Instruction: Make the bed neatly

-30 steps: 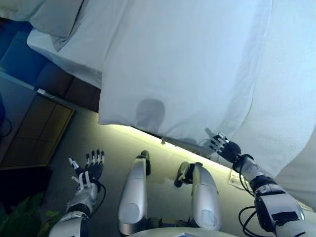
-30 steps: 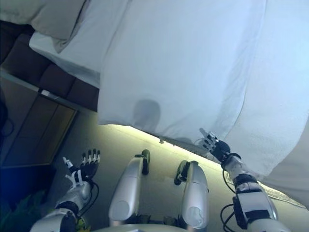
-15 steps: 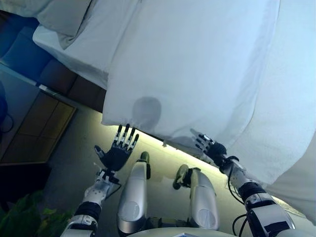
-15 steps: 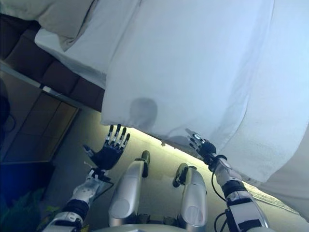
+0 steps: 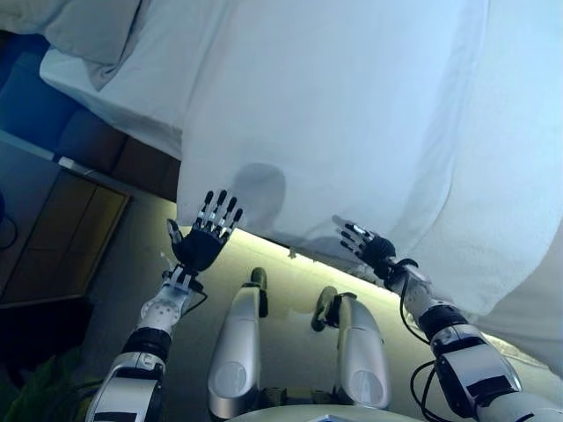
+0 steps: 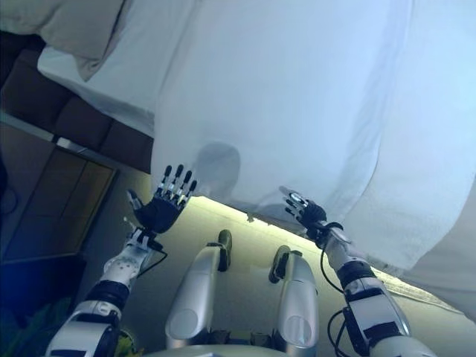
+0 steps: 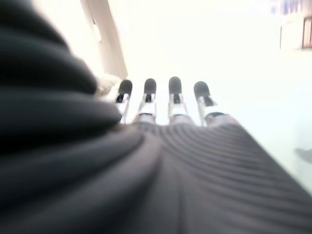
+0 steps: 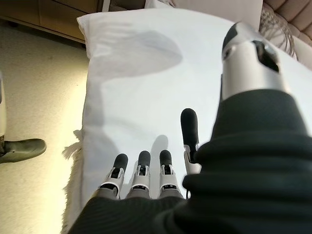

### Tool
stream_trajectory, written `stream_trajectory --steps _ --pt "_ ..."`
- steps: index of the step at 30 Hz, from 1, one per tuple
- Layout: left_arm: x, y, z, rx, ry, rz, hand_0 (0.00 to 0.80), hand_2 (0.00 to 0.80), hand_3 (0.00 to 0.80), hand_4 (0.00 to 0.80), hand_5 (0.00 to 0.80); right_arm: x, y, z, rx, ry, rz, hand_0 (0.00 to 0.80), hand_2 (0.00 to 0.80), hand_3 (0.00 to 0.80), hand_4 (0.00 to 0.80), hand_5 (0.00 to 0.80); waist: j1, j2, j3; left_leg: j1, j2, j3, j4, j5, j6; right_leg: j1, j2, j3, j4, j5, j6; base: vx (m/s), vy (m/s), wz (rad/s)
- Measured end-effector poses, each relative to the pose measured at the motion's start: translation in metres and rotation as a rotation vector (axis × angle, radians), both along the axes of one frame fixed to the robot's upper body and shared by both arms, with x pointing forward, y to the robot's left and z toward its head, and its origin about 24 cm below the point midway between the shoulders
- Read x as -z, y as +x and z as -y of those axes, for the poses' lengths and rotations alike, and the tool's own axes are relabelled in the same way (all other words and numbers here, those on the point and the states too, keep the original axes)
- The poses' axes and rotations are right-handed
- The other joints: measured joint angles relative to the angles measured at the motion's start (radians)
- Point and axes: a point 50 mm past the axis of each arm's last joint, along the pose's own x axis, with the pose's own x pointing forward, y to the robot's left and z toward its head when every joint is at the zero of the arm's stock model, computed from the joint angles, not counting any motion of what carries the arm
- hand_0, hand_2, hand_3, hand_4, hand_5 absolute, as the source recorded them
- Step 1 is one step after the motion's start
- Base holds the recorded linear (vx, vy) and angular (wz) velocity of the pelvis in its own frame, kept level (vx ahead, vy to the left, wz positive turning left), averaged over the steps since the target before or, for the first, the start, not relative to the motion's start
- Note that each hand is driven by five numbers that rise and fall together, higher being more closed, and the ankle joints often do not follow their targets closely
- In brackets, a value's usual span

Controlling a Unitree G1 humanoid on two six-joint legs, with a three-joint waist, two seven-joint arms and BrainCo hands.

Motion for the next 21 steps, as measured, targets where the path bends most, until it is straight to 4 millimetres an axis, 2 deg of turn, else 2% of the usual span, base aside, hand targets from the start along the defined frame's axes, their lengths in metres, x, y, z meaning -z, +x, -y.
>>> stream_trajectory --steps 4,9,10,16,20,21 --pt "-0.013 0.014 0.0 -0.034 -0.018 0.008 0.0 0.0 0.0 0.0 0.0 -0.005 0.001 0.0 -0.006 -0.011 0.017 0.0 0.0 0.0 0.0 0.0 -0.022 -0.001 0.001 -0.043 0.011 0.005 0.04 -0.016 0.001 -0.042 0.011 0.015 0.019 -0.001 -0.001 0.047 0.04 -0.11" --pt "-0.018 0.024 -0.004 -0.067 -0.017 -0.032 0.0 0.0 0.0 0.0 0.0 -0.01 0.003 0.006 0.014 -0.004 0.034 0.0 0.0 0.0 0.0 0.0 -0.035 -0.017 0.01 -0.107 0.033 0.026 0.109 -0.042 0.007 -0.115 0.027 0.047 0.065 -0.001 -0.001 0.009 0.02 -0.18" --pt "-0.02 0.027 -0.007 -0.077 -0.01 -0.041 0.0 0.0 0.0 0.0 0.0 -0.013 0.003 0.008 0.022 -0.002 0.041 0.0 0.0 0.0 0.0 0.0 -0.052 -0.025 0.014 -0.119 0.035 0.027 0.123 -0.048 0.01 -0.128 0.028 0.052 0.076 -0.001 -0.002 -0.007 -0.013 -0.16" --pt "-0.039 0.044 -0.022 -0.168 -0.02 -0.055 0.0 0.0 0.0 0.0 0.0 -0.028 0.009 0.01 0.072 0.068 0.101 0.0 0.0 0.0 0.0 0.0 -0.078 -0.073 0.024 -0.236 0.07 0.025 0.26 -0.098 0.009 -0.251 0.057 0.086 0.173 -0.012 -0.013 0.029 -0.007 -0.23" --pt "-0.045 0.054 -0.03 -0.216 0.004 -0.117 0.0 0.0 0.0 0.0 0.0 -0.03 0.009 0.011 0.095 0.081 0.101 0.0 0.0 0.0 0.0 0.0 -0.09 -0.102 0.026 -0.3 0.08 0.014 0.338 -0.128 0.007 -0.326 0.079 0.119 0.23 -0.02 -0.016 0.024 -0.011 -0.3" --pt "-0.048 0.057 -0.033 -0.229 0.01 -0.131 0.0 0.0 0.0 0.0 0.0 -0.03 0.009 0.012 0.096 0.08 0.101 0.0 0.0 0.0 0.0 0.0 -0.106 -0.105 0.026 -0.319 0.08 0.008 0.357 -0.133 0.008 -0.344 0.081 0.12 0.243 -0.02 -0.016 0.029 -0.026 -0.12"
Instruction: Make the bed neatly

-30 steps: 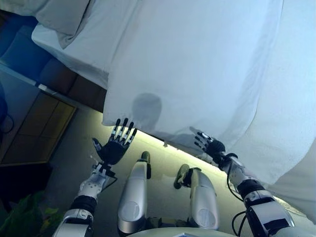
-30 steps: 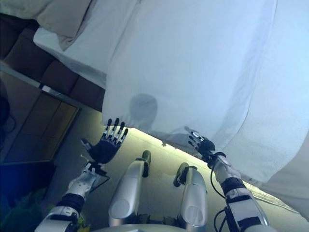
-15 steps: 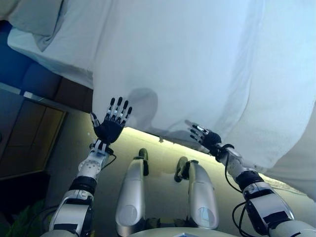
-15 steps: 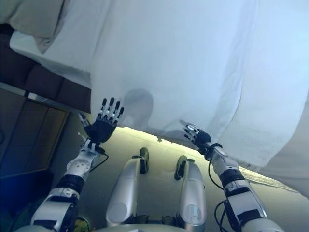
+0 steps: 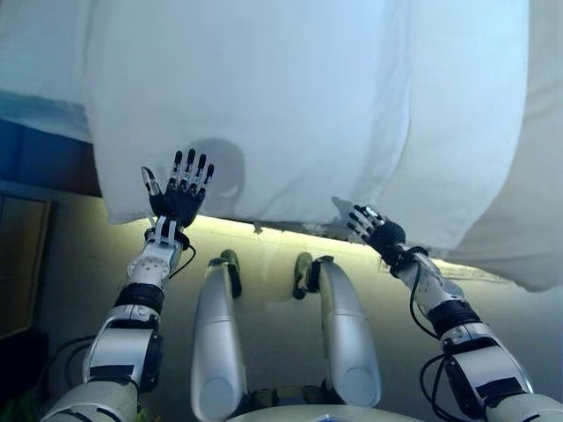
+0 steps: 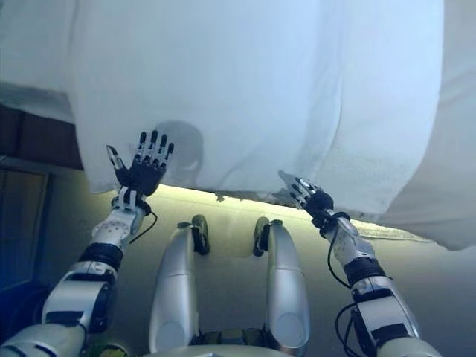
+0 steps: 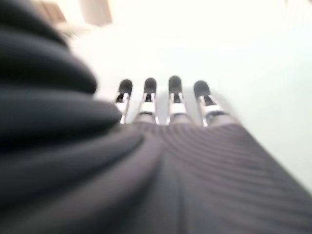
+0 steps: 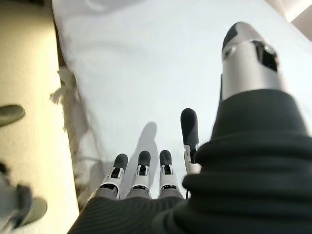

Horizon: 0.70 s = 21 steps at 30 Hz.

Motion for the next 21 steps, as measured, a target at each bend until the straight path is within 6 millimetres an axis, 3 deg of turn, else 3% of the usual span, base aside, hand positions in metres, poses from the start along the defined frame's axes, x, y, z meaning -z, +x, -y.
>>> stream_trajectory --steps 4,10,21 --pt "-0.01 0.014 -0.006 -0.065 -0.002 -0.097 0.0 0.0 0.0 0.0 0.0 -0.003 0.0 0.007 0.016 0.001 0.005 0.0 0.0 0.0 0.0 0.0 -0.009 -0.019 0.005 -0.079 0.014 -0.016 0.084 -0.028 -0.004 -0.08 0.022 0.012 0.063 -0.002 -0.003 0.016 -0.053 -0.21" --pt "-0.026 0.022 -0.032 -0.189 -0.054 -0.197 0.0 0.0 0.0 0.0 0.0 -0.007 0.001 0.012 0.032 0.025 0.016 0.0 0.0 0.0 0.0 0.0 -0.031 -0.055 0.005 -0.178 0.026 -0.047 0.165 -0.043 -0.016 -0.173 0.042 0.01 0.129 -0.007 -0.012 0.011 -0.06 -0.09" --pt "-0.038 0.021 -0.068 -0.363 -0.121 -0.422 0.0 0.0 0.0 0.0 0.0 -0.027 0.008 0.02 0.045 0.043 0.086 0.0 0.0 0.0 0.0 0.0 -0.029 -0.067 0.004 -0.325 0.019 -0.092 0.245 -0.047 -0.02 -0.302 0.042 -0.008 0.202 -0.015 -0.026 -0.018 -0.026 0.01"
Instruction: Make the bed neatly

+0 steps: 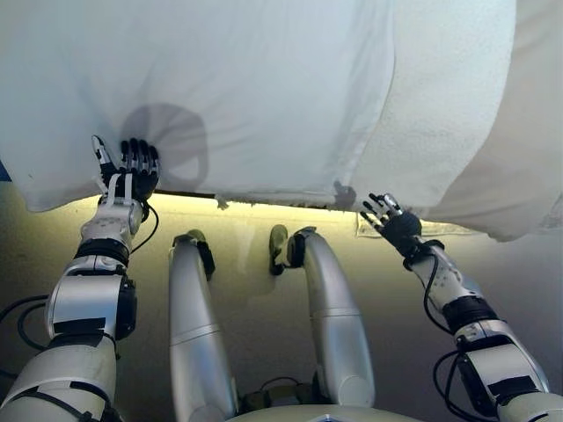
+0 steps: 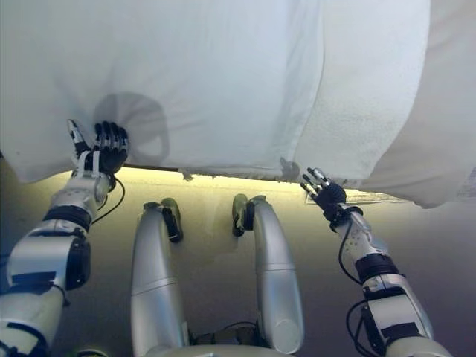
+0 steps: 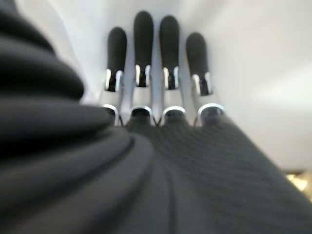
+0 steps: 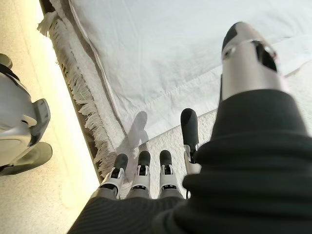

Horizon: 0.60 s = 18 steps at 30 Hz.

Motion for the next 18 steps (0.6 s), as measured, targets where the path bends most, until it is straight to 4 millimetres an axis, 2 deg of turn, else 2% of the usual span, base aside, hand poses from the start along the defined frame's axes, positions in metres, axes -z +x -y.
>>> stream_trajectory --steps 9,13,18 --pt "0.002 -0.004 -0.01 -0.088 -0.034 -0.078 0.0 0.0 0.0 0.0 0.0 -0.033 0.015 0.002 -0.005 -0.013 0.107 0.0 0.0 0.0 0.0 0.0 0.005 0.0 0.0 -0.063 -0.023 -0.008 0.024 0.001 0.002 -0.056 -0.027 -0.008 0.034 -0.008 -0.004 -0.057 0.021 0.08" --pt "0.004 -0.006 -0.012 -0.113 -0.053 -0.085 0.0 0.0 0.0 0.0 0.0 -0.039 0.018 -0.001 -0.018 -0.011 0.132 0.0 0.0 0.0 0.0 0.0 0.012 0.0 0.0 -0.091 -0.034 -0.008 0.032 0.003 0.005 -0.083 -0.04 -0.007 0.051 -0.015 -0.002 -0.057 0.028 0.08" --pt "0.026 -0.021 -0.021 -0.15 -0.071 -0.126 0.0 0.0 0.0 0.0 0.0 -0.038 0.016 -0.003 -0.029 -0.006 0.138 0.0 0.0 0.0 0.0 0.0 0.012 0.002 0.001 -0.086 -0.04 -0.003 0.037 0.003 0.005 -0.081 -0.048 -0.004 0.063 -0.018 -0.002 -0.026 0.021 0.05"
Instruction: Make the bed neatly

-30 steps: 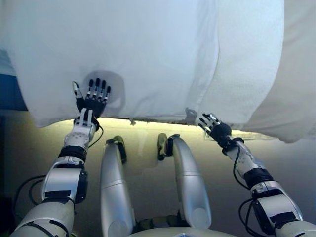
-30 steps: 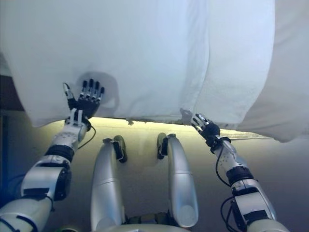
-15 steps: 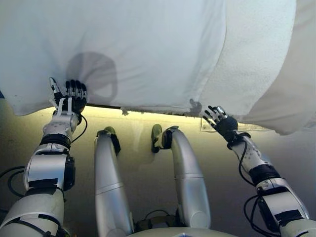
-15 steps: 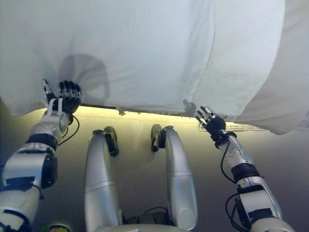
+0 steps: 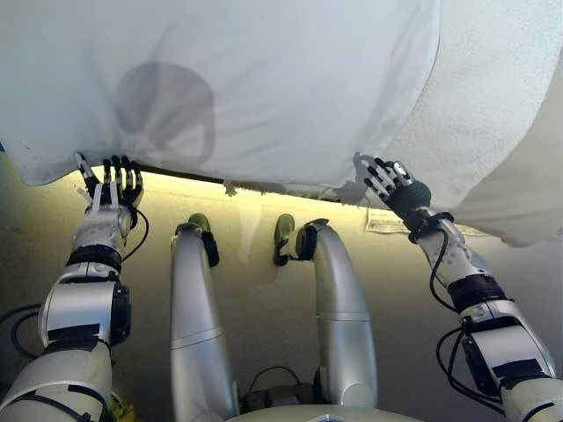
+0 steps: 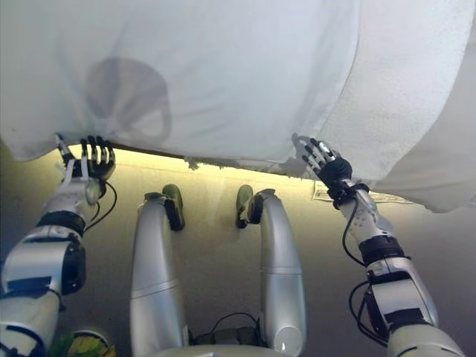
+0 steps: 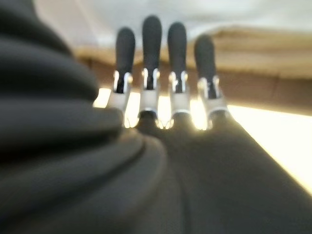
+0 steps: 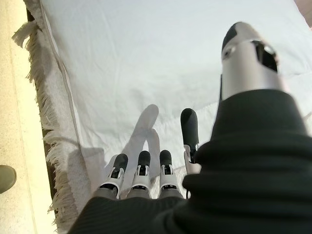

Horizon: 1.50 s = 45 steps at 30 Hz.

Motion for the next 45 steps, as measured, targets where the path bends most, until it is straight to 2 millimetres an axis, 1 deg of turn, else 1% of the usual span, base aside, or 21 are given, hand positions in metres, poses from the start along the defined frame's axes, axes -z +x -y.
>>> stream_trajectory --steps 3,7,9,12,13,14,17,19,21,22,24,27,28,30,31,32,33,36,39,42,45 --pt "0.024 -0.013 0.0 -0.012 -0.016 -0.051 0.0 0.0 0.0 0.0 0.0 0.009 -0.004 -0.003 -0.01 0.014 -0.017 0.0 0.0 0.0 0.0 0.0 0.011 0.003 0.002 0.034 0.001 0.005 0.003 -0.006 0.001 0.029 -0.002 0.005 0.005 -0.006 0.0 0.0 0.0 0.0" --pt "0.07 -0.037 0.012 0.019 -0.049 -0.118 0.0 0.0 0.0 0.0 0.0 0.035 -0.022 -0.01 -0.03 0.039 -0.062 0.0 0.0 0.0 0.0 0.0 0.017 0.008 0.001 0.129 0.005 0.019 -0.026 -0.009 0.0 0.117 -0.012 0.01 -0.011 -0.024 0.001 0.019 -0.005 0.05" --pt "0.094 -0.05 0.026 0.049 -0.062 -0.153 0.0 0.0 0.0 0.0 0.0 0.045 -0.03 -0.012 -0.034 0.036 -0.079 0.0 0.0 0.0 0.0 0.0 0.019 0.016 0.0 0.185 0.009 0.038 -0.082 -0.007 0.004 0.165 -0.018 0.014 -0.057 -0.02 0.006 0.03 -0.004 0.05" --pt "0.13 -0.078 0.042 0.079 -0.078 -0.231 0.0 0.0 0.0 0.0 0.0 0.058 -0.04 -0.015 -0.03 0.052 -0.108 0.0 0.0 0.0 0.0 0.0 0.019 0.028 -0.002 0.294 0.005 0.075 -0.21 -0.003 0.008 0.262 -0.02 0.015 -0.176 0.002 0.016 0.048 -0.029 0.02" --pt "0.141 -0.087 0.048 0.088 -0.087 -0.252 0.0 0.0 0.0 0.0 0.0 0.062 -0.043 -0.013 -0.021 0.053 -0.119 0.0 0.0 0.0 0.0 0.0 0.021 0.038 -0.006 0.334 0.007 0.083 -0.247 0.004 0.015 0.299 -0.021 0.014 -0.212 0.016 0.018 0.097 -0.066 -0.02" --pt "0.15 -0.096 0.054 0.097 -0.098 -0.263 0.0 0.0 0.0 0.0 0.0 0.065 -0.047 -0.009 -0.005 0.055 -0.13 0.0 0.0 0.0 0.0 0.0 0.021 0.055 -0.01 0.377 0.007 0.086 -0.287 0.019 0.011 0.342 -0.023 0.008 -0.25 0.027 0.022 0.123 -0.084 0.02" --pt "0.169 -0.115 0.072 0.149 -0.105 -0.287 0.0 0.0 0.0 0.0 0.0 0.082 -0.064 0.001 0.042 0.058 -0.184 0.0 0.0 0.0 0.0 0.0 0.023 0.103 -0.036 0.501 -0.007 0.092 -0.406 0.045 0.006 0.47 -0.027 -0.017 -0.366 0.052 0.027 0.154 -0.103 0.11" --pt "0.177 -0.127 0.074 0.176 -0.098 -0.299 0.0 0.0 0.0 0.0 0.0 0.098 -0.078 0.0 0.052 0.06 -0.234 0.0 0.0 0.0 0.0 0.0 0.03 0.114 -0.06 0.604 -0.013 0.096 -0.5 0.103 -0.005 0.561 -0.031 -0.033 -0.432 0.06 0.034 0.223 -0.114 -0.02" --pt "0.181 -0.137 0.076 0.2 -0.086 -0.304 0.0 0.0 0.0 0.0 0.0 0.115 -0.095 -0.001 0.06 0.063 -0.295 0.0 0.0 0.0 0.0 0.0 0.041 0.12 -0.102 0.682 -0.016 0.104 -0.58 0.117 -0.006 0.636 -0.033 -0.049 -0.501 0.069 0.042 0.158 -0.11 -0.03" --pt "0.184 -0.142 0.077 0.211 -0.086 -0.304 0.0 0.0 0.0 0.0 0.0 0.125 -0.105 -0.003 0.062 0.06 -0.332 0.0 0.0 0.0 0.0 0.0 0.048 0.121 -0.122 0.739 -0.018 0.109 -0.629 0.126 -0.015 0.689 -0.03 -0.053 -0.545 0.075 0.04 0.106 -0.106 0.03" --pt "0.193 -0.159 0.079 0.223 -0.089 -0.335 0.0 0.0 0.0 0.0 0.0 0.148 -0.126 -0.007 0.068 0.062 -0.419 0.0 0.0 0.0 0.0 0.0 0.047 0.124 -0.177 0.841 -0.024 0.117 -0.722 0.146 -0.018 0.787 -0.03 -0.077 -0.628 0.089 0.046 0.157 -0.111 0.03" --pt "0.208 -0.182 0.086 0.234 -0.116 -0.394 0.0 0.0 0.0 0.0 0.0 0.181 -0.156 -0.012 0.08 0.07 -0.569 0.0 0.0 0.0 0.0 0.0 0.05 0.124 -0.259 0.992 -0.029 0.131 -0.859 0.172 -0.016 0.937 -0.016 -0.09 -0.764 0.109 0.061 0.183 -0.123 0.0" --pt "0.211 -0.189 0.087 0.231 -0.123 -0.408 0.0 0.0 0.0 0.0 0.0 0.188 -0.168 -0.013 0.072 0.061 -0.606 0.0 0.0 0.0 0.0 0.0 0.052 0.126 -0.295 1.012 -0.022 0.135 -0.884 0.172 -0.016 0.957 -0.015 -0.094 -0.791 0.112 0.064 0.266 -0.14 0.01" --pt "0.22 -0.205 0.092 0.239 -0.114 -0.48 0.0 0.0 0.0 0.0 0.0 0.211 -0.193 -0.015 0.086 0.06 -0.741 0.0 0.0 0.0 0.0 0.0 0.058 0.134 -0.341 1.144 -0.026 0.143 -1.016 0.21 -0.017 1.099 0.01 -0.107 -0.94 0.161 0.074 0.213 -0.097 -0.01" --pt "0.226 -0.216 0.094 0.281 -0.071 -0.541 0.0 0.0 0.0 0.0 0.0 0.221 -0.212 -0.015 0.069 0.029 -0.814 0.0 0.0 0.0 0.0 0.0 0.072 0.137 -0.389 1.182 -0.026 0.144 -1.064 0.214 -0.018 1.133 0.019 -0.108 -0.996 0.174 0.08 0.151 -0.049 -0.04" --pt "0.229 -0.222 0.093 0.307 -0.023 -0.589 0.0 0.0 0.0 0.0 0.0 0.228 -0.226 -0.015 0.066 0.016 -0.875 0.0 0.0 0.0 0.0 0.0 0.073 0.138 -0.424 1.209 -0.028 0.144 -1.097 0.22 -0.017 1.157 0.021 -0.108 -1.028 0.181 0.086 0.119 -0.019 -0.02" --pt "0.231 -0.227 0.091 0.32 0.018 -0.627 0.0 0.0 0.0 0.0 0.0 0.233 -0.237 -0.014 0.075 0.015 -0.923 0.0 0.0 0.0 0.0 0.0 0.073 0.137 -0.451 1.228 -0.032 0.145 -1.123 0.226 -0.014 1.177 0.022 -0.11 -1.056 0.191 0.091 0.106 0.006 -0.04" --pt "0.233 -0.238 0.084 0.39 0.177 -0.712 0.0 0.0 0.0 0.0 0.0 0.241 -0.259 -0.013 0.099 0.028 -1.003 0.0 0.0 0.0 0.0 0.0 0.071 0.142 -0.477 1.283 -0.043 0.166 -1.183 0.244 -0.004 1.232 0.024 -0.104 -1.129 0.224 0.102 0.066 0.022 -0.12" --pt "0.234 -0.24 0.086 0.529 0.293 -0.734 0.0 0.0 0.0 0.0 0.0 0.247 -0.28 -0.013 0.161 0.065 -1.065 0.0 0.0 0.0 0.0 0.0 0.07 0.152 -0.486 1.325 -0.057 0.17 -1.237 0.26 0.005 1.273 0.024 -0.102 -1.185 0.25 0.116 0.034 0.049 -0.04" --pt "0.236 -0.246 0.09 0.588 0.306 -0.743 0.0 0.0 0.0 0.0 0.0 0.251 -0.295 -0.01 0.258 0.11 -1.122 0.0 0.0 0.0 0.0 0.0 0.07 0.166 -0.496 1.353 -0.066 0.184 -1.273 0.272 0.014 1.297 0.022 -0.09 -1.232 0.278 0.125 0.022 0.024 -0.11" --pt "0.238 -0.253 0.092 0.55 0.248 -0.736 0.0 0.0 0.0 0.0 0.0 0.253 -0.306 -0.008 0.302 0.086 -1.188 0.0 0.0 0.0 0.0 0.0 0.07 0.171 -0.499 1.36 -0.069 0.196 -1.281 0.275 0.017 1.314 0.024 -0.081 -1.271 0.303 0.128 0.043 -0.019 -0.13"
